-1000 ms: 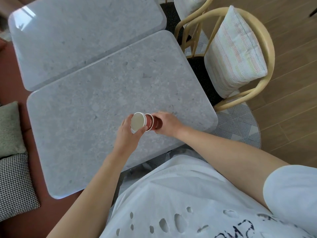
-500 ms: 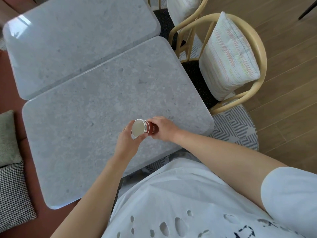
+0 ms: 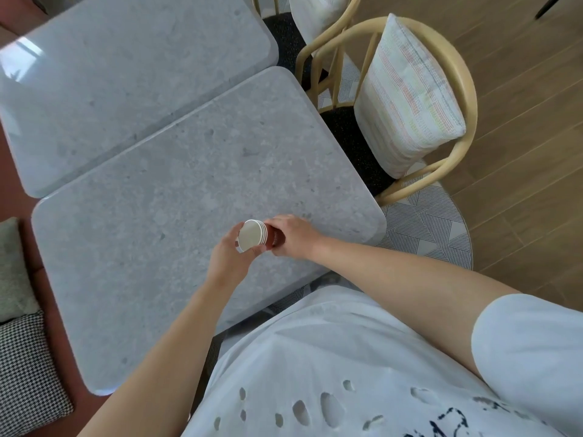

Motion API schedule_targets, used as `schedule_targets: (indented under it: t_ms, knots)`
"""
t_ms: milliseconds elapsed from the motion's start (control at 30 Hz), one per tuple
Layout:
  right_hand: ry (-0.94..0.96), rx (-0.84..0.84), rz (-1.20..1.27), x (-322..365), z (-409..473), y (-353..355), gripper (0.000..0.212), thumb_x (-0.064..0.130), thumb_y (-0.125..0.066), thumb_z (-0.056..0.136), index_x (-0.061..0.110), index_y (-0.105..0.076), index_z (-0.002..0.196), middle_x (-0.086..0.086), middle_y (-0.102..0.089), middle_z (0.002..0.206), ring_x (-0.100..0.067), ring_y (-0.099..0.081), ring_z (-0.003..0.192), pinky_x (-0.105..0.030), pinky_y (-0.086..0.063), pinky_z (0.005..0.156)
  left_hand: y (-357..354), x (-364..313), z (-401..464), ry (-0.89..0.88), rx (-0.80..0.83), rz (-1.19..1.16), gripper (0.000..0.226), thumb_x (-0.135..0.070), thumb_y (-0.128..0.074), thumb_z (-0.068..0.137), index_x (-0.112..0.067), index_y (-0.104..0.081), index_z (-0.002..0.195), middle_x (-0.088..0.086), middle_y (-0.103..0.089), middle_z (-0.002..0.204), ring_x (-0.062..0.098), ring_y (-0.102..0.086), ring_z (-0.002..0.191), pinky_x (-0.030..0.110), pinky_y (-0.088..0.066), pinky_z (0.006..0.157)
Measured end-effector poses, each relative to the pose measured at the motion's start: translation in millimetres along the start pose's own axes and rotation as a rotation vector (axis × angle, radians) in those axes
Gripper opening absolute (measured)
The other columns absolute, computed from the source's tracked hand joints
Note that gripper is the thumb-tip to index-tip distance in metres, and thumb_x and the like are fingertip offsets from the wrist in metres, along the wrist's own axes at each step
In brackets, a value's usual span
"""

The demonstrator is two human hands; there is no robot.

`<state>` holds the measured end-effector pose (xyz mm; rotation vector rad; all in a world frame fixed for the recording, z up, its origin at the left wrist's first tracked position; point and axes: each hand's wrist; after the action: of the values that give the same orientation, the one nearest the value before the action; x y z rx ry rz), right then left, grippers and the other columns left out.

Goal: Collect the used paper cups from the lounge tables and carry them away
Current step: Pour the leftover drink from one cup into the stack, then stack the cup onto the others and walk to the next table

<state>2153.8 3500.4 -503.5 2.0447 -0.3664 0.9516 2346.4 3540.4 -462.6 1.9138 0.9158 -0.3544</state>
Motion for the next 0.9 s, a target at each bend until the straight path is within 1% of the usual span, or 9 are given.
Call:
schedule_targets:
  t_ms: [100,200,300,433,633,733,833,900]
  knots:
    - [-0.005,-0.01,-0.001,-1,0,1,0.063,0.029,-0.083,0.083,0.021,-0.061,0.142,0.001,-0.068,0.13,-0.022,-0.061,0.121,-0.043,-0.049,0.104,-1,-2,2,-0.002,-0.006,0.018,0.072,-0.037,-0.09,0.083,-0.031,-0.057,0.146,-0.02,-0.061,0.109,0.013,-0.06,0.106,0.018,-0.04,0.072]
    - [-0.015,-0.009,-0.001,-3,0,2,0.066,0.031,-0.084,0.083,0.023,-0.06,0.144,0.002,-0.068,0.132,-0.023,-0.06,0.123,-0.042,-0.048,0.104,-3,-3,3,0.0,-0.018,0.019,0.072,-0.036,-0.091,0.083,-0.032,-0.057,0.146,-0.016,-0.062,0.11,0.015,-0.06,0.107,0.028,-0.043,0.075]
    - [-0.016,0.007,-0.013,-4,1,4,0.066,0.034,-0.083,0.084,0.025,-0.059,0.144,0.003,-0.067,0.134,-0.023,-0.059,0.126,-0.043,-0.046,0.107,-4,-4,3,-0.017,-0.031,0.016,0.069,-0.035,-0.09,0.083,-0.033,-0.058,0.145,-0.02,-0.06,0.106,0.014,-0.06,0.105,0.027,-0.043,0.072]
    - [-0.024,0.017,-0.036,-2,2,6,0.065,0.036,-0.083,0.084,0.027,-0.06,0.144,0.004,-0.068,0.135,-0.024,-0.058,0.128,-0.048,-0.044,0.11,-6,-5,1,-0.009,-0.037,0.044,0.072,-0.037,-0.088,0.085,-0.032,-0.055,0.149,-0.011,-0.063,0.117,0.016,-0.059,0.106,0.034,-0.046,0.081]
    - [-0.019,0.034,-0.054,-1,1,5,0.069,0.037,-0.083,0.085,0.027,-0.057,0.148,0.002,-0.066,0.139,-0.026,-0.056,0.13,-0.048,-0.042,0.112,-5,-3,-1,0.009,-0.039,0.041,0.076,-0.037,-0.088,0.085,-0.031,-0.053,0.152,-0.013,-0.059,0.121,0.014,-0.057,0.109,0.032,-0.042,0.085]
    - [-0.026,0.042,-0.063,-2,1,4,0.07,0.036,-0.082,0.086,0.027,-0.055,0.15,0.002,-0.065,0.141,-0.026,-0.054,0.132,-0.047,-0.04,0.112,-6,-1,-4,0.007,-0.043,0.029,0.075,-0.038,-0.088,0.085,-0.031,-0.053,0.151,-0.014,-0.06,0.122,0.011,-0.057,0.108,0.028,-0.042,0.082]
    - [-0.026,0.045,-0.058,-1,-1,5,0.069,0.034,-0.082,0.086,0.027,-0.055,0.149,0.002,-0.065,0.14,-0.027,-0.055,0.13,-0.047,-0.041,0.111,-9,0,-7,-0.007,-0.052,0.014,0.074,-0.036,-0.088,0.085,-0.029,-0.053,0.15,-0.016,-0.059,0.121,0.012,-0.058,0.106,0.019,-0.041,0.076]
    - [-0.023,0.055,-0.047,0,-1,5,0.068,0.03,-0.082,0.086,0.026,-0.056,0.148,0.002,-0.065,0.139,-0.027,-0.055,0.129,-0.047,-0.041,0.111,-9,2,-9,0.005,-0.049,0.008,0.073,-0.034,-0.087,0.087,-0.028,-0.052,0.151,-0.015,-0.058,0.121,0.013,-0.058,0.107,0.025,-0.043,0.08]
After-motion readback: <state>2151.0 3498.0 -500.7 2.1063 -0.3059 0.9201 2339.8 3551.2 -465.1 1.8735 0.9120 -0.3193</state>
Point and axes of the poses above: each hand's wrist, its own z-axis towards the middle knuckle, its own y-axis out of the back of the hand, x = y × z
